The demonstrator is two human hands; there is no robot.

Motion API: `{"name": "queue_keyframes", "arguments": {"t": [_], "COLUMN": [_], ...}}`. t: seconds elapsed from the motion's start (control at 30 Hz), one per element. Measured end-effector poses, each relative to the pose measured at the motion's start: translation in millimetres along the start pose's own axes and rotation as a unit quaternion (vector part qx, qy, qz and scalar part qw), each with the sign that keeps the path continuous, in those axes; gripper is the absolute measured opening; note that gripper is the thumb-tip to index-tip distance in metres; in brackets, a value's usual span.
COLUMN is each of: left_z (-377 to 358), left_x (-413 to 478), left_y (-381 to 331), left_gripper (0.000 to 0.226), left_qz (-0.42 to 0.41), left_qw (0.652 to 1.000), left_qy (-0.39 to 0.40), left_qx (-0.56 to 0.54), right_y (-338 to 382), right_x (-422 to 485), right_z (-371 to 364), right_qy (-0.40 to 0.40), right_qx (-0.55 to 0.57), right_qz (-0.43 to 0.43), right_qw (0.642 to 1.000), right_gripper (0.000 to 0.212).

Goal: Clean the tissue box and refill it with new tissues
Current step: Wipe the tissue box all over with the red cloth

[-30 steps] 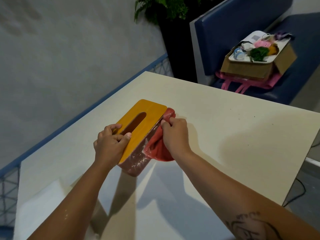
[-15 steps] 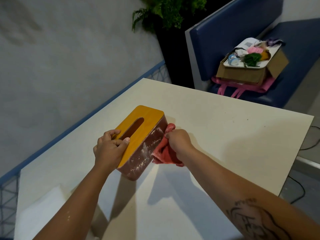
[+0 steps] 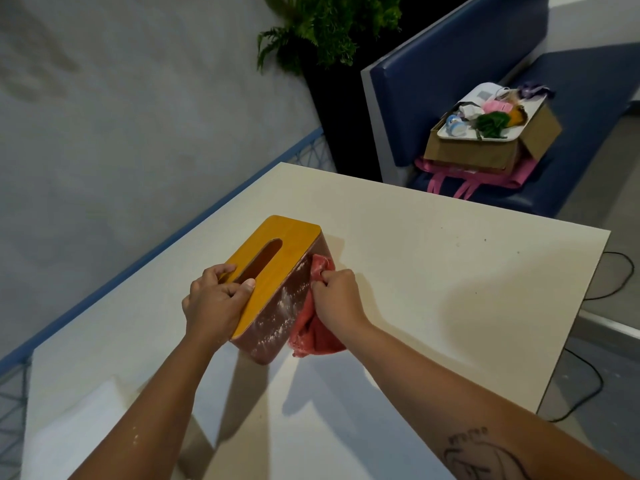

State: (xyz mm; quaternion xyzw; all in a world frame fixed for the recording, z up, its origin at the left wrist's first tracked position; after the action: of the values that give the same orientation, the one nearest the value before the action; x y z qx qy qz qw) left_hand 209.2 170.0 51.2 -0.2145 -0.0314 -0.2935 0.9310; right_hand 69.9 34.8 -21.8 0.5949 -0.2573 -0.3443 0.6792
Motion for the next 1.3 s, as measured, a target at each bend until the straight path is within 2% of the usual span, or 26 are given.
{"name": "queue_keyframes", "arguments": {"t": [0.1,0.27,0.37,0.53,0.6,0.8,0.93,1.0,1.07,1.17,1.3], "left_z": [1,2,1,-3,-4,-5,-5,-5,-5,-7,-10], "left_x": [-1,-2,-1,3,5,5,5,5,6,7,10], "left_y": [-1,-3,-3,4,5,5,5,4,4,6,11], "left_gripper": [0.036,0.036,0.037,0.035,0.035,0.031,0.03,0.032,0.032,0.034,0.036], "left_qz": [0.0,0.0,-0.002,-0.009,-0.01,-0.014,-0.013,-0.016,-0.014,-0.016,-0.015], "left_qw": [1.0,1.0,1.0,1.0,1.0,1.0,1.0,1.0,1.0,1.0,1.0], "left_qy": [-0.003,-0.001,-0.004,0.001,0.003,0.001,0.004,0.002,-0.002,0.0,0.001], "left_qx": [-0.002,-0.006,-0.007,-0.007,-0.006,-0.01,-0.011,-0.008,-0.009,-0.002,0.009], "right_y": [-20,-12,12,31,26,-26,-18,-5,10,27,23], "right_x": [7,15,10,-16,-16,-5,4,5,2,-13,-27], "right_z": [3,14,14,9,7,5,10,13,12,8,-7], "right_qy": [0.009,-0.009,-0.003,-0.008,-0.014,-0.012,-0.003,-0.009,-0.005,0.009,0.031], "right_qx": [0.012,0.047,0.077,0.04,0.04,0.081,0.084,0.114,0.118,0.049,-0.018], "right_qz": [-0.077,-0.167,-0.104,0.027,0.035,-0.136,-0.165,-0.139,-0.08,0.01,0.068], "right_qw": [0.997,0.985,0.992,0.999,0.999,0.987,0.983,0.984,0.99,0.999,0.997], "right_gripper": [0.036,0.031,0.02,0.046,0.045,0.027,0.014,0.017,0.03,0.041,0.028]}}
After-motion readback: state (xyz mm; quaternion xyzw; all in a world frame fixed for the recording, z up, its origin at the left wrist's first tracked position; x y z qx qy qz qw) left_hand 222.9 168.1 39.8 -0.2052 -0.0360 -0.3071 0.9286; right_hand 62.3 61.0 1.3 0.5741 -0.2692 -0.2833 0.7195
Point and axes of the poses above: each hand's wrist, its own x-axis towards the middle knuckle, its own z-axis out of the back of the hand, y = z × x, the point moved 9 cm from there along x, towards the middle knuckle, and after that the axes turned 1 degree about z, right-handed, at the moved point
